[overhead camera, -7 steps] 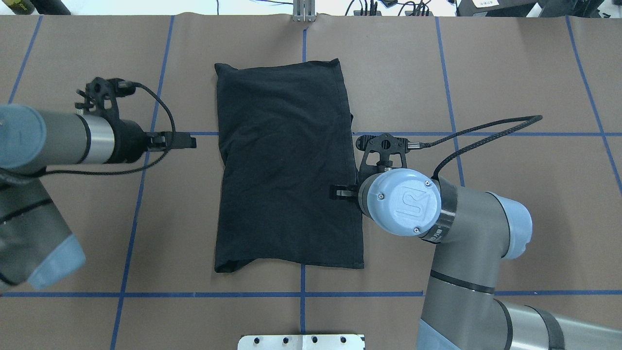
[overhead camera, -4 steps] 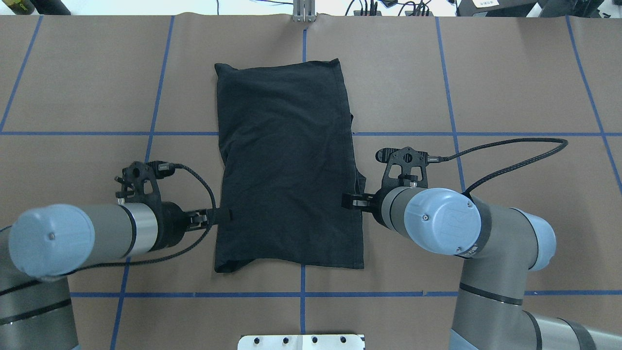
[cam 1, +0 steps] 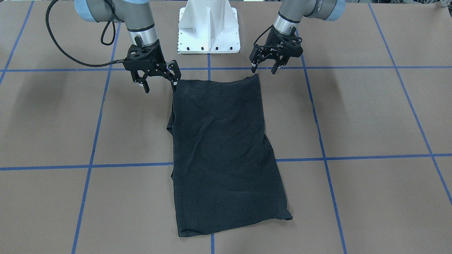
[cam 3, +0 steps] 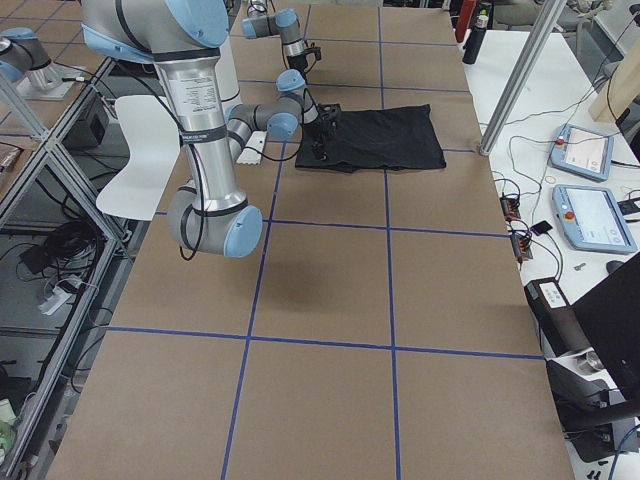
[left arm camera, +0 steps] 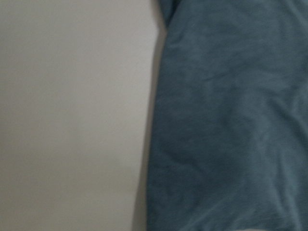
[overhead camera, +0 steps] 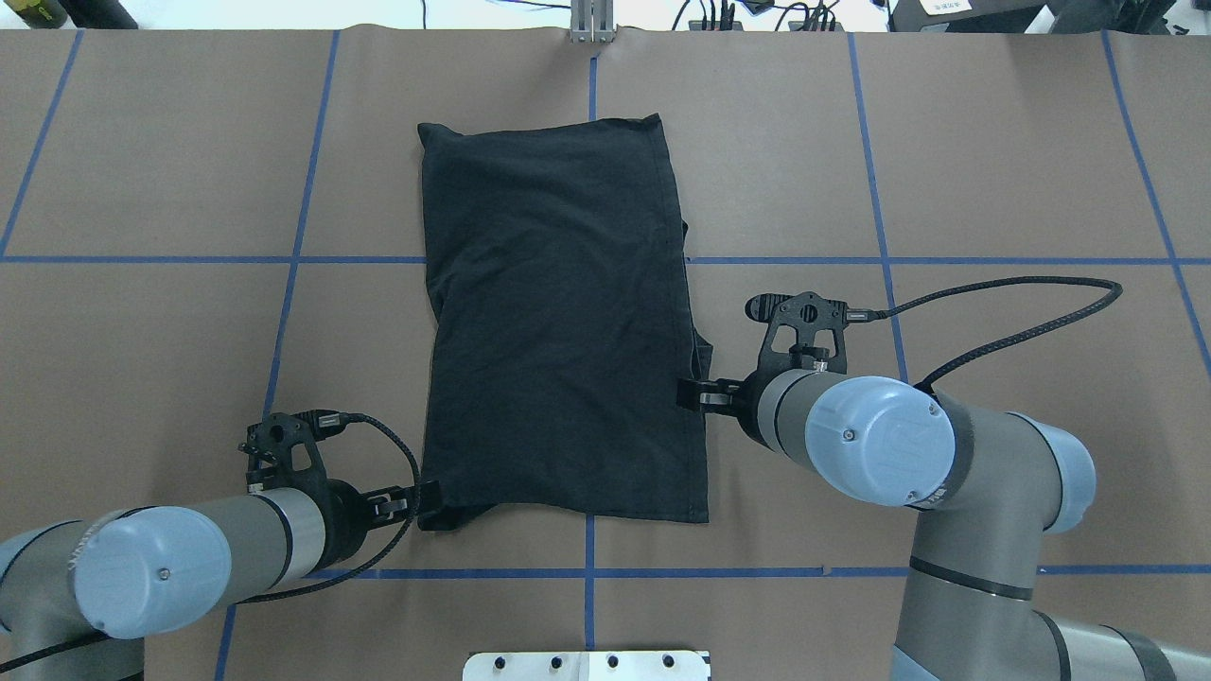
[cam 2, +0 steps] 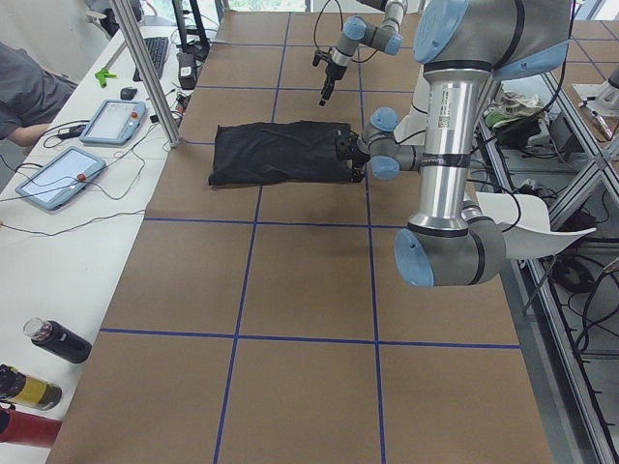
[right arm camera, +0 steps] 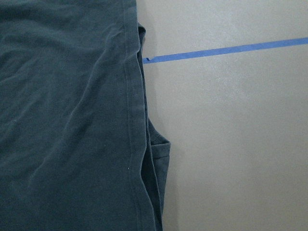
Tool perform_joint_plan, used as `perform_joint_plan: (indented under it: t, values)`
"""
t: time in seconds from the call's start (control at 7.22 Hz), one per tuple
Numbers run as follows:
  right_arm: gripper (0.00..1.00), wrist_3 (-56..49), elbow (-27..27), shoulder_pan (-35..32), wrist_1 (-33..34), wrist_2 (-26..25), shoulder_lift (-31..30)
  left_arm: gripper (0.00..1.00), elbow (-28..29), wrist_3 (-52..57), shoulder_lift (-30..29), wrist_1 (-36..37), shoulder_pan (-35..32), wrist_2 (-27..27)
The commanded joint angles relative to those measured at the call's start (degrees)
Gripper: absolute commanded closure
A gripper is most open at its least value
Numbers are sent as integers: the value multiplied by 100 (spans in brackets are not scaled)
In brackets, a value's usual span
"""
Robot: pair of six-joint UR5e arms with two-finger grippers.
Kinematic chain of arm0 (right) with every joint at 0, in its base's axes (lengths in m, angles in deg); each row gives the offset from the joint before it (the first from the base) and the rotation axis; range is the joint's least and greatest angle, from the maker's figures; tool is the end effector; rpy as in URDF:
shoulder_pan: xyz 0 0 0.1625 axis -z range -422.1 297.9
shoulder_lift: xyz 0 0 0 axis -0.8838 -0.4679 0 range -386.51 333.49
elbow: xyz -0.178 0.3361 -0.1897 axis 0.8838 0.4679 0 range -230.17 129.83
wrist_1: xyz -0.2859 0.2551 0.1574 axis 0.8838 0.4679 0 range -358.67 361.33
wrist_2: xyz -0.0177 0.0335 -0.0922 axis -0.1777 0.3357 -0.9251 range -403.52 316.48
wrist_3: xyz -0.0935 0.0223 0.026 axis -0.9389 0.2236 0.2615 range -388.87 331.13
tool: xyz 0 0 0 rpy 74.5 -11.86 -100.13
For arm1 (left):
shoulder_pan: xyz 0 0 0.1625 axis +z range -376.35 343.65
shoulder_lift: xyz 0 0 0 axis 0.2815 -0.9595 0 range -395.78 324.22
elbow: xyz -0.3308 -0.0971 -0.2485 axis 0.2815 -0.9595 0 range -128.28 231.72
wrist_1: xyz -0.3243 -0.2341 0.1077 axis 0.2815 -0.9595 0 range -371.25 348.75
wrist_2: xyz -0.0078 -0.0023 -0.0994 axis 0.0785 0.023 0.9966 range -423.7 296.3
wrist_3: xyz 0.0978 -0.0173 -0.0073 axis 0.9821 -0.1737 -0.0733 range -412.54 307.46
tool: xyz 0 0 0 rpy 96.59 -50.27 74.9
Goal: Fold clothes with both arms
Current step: 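Move both grippers to the shirt's corners nearest the robot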
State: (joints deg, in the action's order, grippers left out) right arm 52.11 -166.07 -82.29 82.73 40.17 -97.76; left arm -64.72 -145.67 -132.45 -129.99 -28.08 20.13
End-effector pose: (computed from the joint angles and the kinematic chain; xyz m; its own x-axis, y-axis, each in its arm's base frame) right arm -0.4708 -0.3268 0.2686 0.6213 0.0625 0.7811 -0.3325 0.9237 0.1905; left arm 0.4722 -0.2452 0.3292 0.4451 -0.1479 -0.8832 0.3199 0.9475 0.0026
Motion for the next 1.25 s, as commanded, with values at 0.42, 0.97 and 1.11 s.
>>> perform_joint_plan:
  t: [0.42, 0.97, 1.11]
  values:
    - [0, -4, 6, 50, -1, -81, -3, 38, 517, -187, -388, -26, 65, -16]
    - [0, 40, 85, 339, 7, -352, 15, 100, 430, -205, -396, -35, 66, 2]
    - [2, 475, 216, 497, -1, -519, 76, 100, 404, -205, -396, -35, 65, 2]
